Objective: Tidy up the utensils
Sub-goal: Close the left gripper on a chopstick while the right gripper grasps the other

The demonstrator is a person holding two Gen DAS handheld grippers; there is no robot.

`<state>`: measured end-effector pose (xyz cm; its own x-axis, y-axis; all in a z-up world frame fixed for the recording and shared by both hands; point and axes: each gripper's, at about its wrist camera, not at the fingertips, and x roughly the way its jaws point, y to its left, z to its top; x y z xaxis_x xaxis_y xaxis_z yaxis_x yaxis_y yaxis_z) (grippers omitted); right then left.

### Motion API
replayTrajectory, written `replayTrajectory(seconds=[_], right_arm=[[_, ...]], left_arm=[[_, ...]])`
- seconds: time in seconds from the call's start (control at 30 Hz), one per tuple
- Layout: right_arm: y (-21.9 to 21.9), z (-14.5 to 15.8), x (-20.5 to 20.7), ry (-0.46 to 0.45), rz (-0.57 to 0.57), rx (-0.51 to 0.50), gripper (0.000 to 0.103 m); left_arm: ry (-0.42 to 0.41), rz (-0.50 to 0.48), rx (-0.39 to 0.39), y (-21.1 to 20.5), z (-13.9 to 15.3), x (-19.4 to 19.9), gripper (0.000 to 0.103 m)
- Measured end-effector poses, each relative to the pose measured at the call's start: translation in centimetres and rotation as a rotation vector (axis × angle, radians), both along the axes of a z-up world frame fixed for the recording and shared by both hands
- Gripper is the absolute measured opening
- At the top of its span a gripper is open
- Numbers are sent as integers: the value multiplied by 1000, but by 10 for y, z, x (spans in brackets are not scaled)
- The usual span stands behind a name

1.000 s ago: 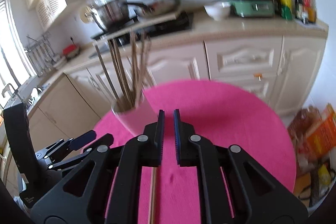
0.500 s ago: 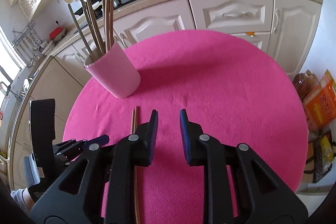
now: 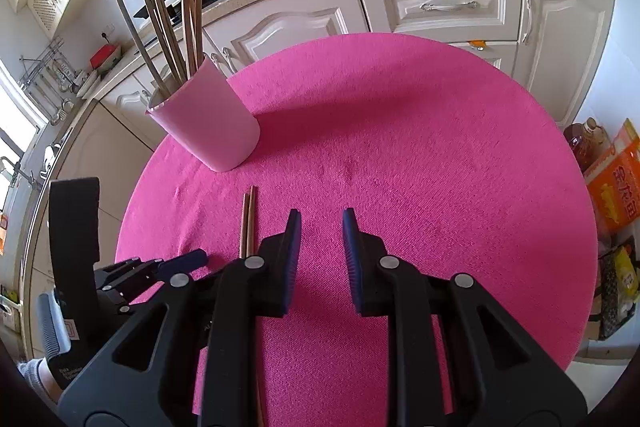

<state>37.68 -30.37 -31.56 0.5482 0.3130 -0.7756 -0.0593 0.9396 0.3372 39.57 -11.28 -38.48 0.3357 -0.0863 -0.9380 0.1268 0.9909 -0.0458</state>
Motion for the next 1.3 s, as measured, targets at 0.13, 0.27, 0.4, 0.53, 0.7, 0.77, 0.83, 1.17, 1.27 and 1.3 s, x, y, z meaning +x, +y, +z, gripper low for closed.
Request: replayTrajectory(seconds=[0.13, 0.27, 0.4, 0.53, 0.7, 0.77, 0.83, 1.17, 1.27, 1.3], right_arm=[[0, 0, 2, 6, 3, 1, 22], [-1, -2, 6, 21, 3, 1, 23], [3, -2, 7, 30, 17, -5, 23], [8, -4, 10, 55, 41, -16, 23], [26, -13, 17, 110, 86, -21, 23], [36, -18, 20, 142, 113, -29, 23], [46, -22, 23, 166, 138, -40, 23], [86, -43, 41, 322, 225, -137, 23], [94, -44, 42, 326, 241, -198, 23], [95, -44, 42, 327, 243, -209, 23]], left_arm=[[12, 17, -12, 6, -2, 2, 49], [43, 10, 32, -4, -6, 9, 53], [39, -9, 81, -13, -7, 14, 53], [33, 17, 42, 1, -4, 14, 31], [33, 73, -51, 29, 0, 22, 6], [13, 88, -72, 37, 5, 22, 6], [-17, 105, -94, 45, 10, 20, 6], [-151, 130, -135, 64, 44, 13, 6], [-183, 134, -136, 66, 54, 13, 6], [-190, 133, -135, 65, 57, 11, 6]])
